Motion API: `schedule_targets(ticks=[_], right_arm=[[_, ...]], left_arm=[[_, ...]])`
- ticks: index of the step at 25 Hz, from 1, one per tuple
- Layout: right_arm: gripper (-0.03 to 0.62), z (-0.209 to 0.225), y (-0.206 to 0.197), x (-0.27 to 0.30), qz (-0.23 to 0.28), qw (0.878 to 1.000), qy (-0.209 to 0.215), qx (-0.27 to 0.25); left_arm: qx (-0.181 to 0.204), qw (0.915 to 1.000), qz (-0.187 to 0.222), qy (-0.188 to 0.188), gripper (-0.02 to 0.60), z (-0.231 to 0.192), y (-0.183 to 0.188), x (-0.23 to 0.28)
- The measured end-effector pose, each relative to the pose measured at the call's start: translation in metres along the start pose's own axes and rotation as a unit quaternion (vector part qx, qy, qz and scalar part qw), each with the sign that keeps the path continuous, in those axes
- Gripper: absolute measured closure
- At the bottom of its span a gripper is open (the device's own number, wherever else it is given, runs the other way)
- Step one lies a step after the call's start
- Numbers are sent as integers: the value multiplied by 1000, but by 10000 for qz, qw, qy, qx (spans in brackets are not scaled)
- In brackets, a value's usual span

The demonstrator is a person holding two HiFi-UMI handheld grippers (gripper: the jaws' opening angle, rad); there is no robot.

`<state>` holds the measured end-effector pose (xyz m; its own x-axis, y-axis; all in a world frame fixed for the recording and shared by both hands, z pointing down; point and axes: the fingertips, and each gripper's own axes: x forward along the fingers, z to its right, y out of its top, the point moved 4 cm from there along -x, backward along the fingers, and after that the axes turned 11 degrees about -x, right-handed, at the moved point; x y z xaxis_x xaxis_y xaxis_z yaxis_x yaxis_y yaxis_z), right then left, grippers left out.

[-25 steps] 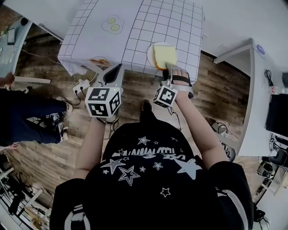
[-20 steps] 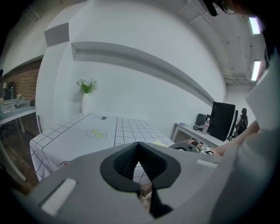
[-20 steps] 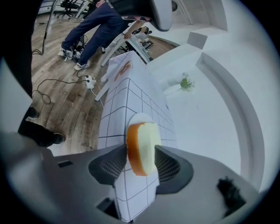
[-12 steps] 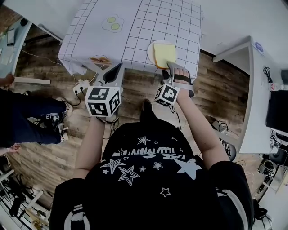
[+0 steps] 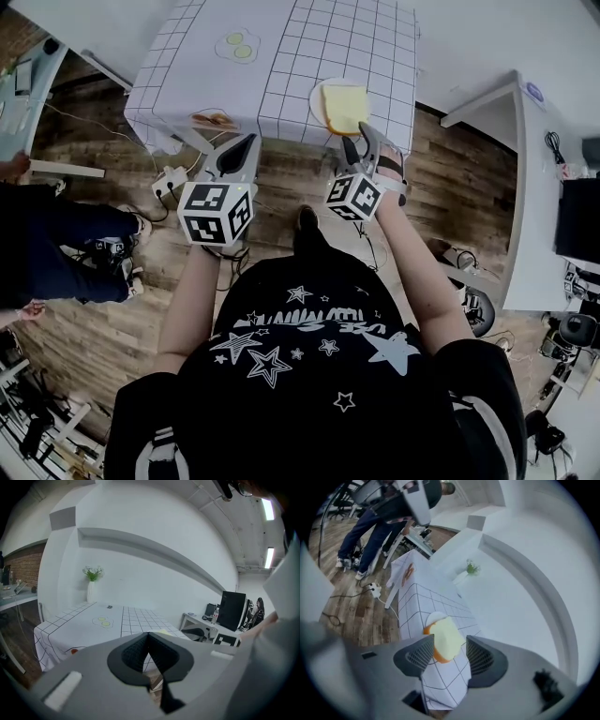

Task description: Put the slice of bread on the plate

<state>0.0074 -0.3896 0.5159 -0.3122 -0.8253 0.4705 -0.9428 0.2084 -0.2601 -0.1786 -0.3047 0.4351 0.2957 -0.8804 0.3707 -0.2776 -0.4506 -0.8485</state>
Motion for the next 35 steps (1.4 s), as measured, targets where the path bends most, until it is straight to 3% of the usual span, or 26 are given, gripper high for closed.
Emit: schedule_targets(ticks=[4,9,10,11,12,17,20,25,27,29,35], right_arm=[[370,21,12,-24,156,9945,-196,1016],[378,39,38,-68,515,9842,-673,1552],[420,41,42,-78,535,9804,-794,1723],[524,43,45,-88,535,9759,-930,1901],[551,45,47,-97,531,9714,-1051,2062],[571,68,50,-115,538,9475,-1315,2863],[580,69,51,-140,685,9251,-1297,3503],[580,50,48,-190,1041,8690,-1106,4709],[580,44,41,-206,992,8563,-1126,4943],[580,37,35,-220,853,8540,-1157,5001],[580,23,34,-258,748,8622,-1220,4860]], left_arm=[[27,10000,30,-78,572,1,-6,-17],[80,9997,102,-185,572,3,-14,-47],[81,9997,117,-207,572,3,-16,-54],[85,9996,130,-233,572,3,-18,-62],[92,9995,139,-262,572,4,-20,-68],[120,9990,129,-420,572,5,-8,-69],[127,9982,78,-575,572,12,-6,-82],[109,9958,1,-905,572,24,-26,-112],[108,9945,-36,-1045,572,29,-33,-118],[102,9926,-66,-1210,572,37,-40,-122],[83,9872,-112,-1591,572,53,-54,-134]])
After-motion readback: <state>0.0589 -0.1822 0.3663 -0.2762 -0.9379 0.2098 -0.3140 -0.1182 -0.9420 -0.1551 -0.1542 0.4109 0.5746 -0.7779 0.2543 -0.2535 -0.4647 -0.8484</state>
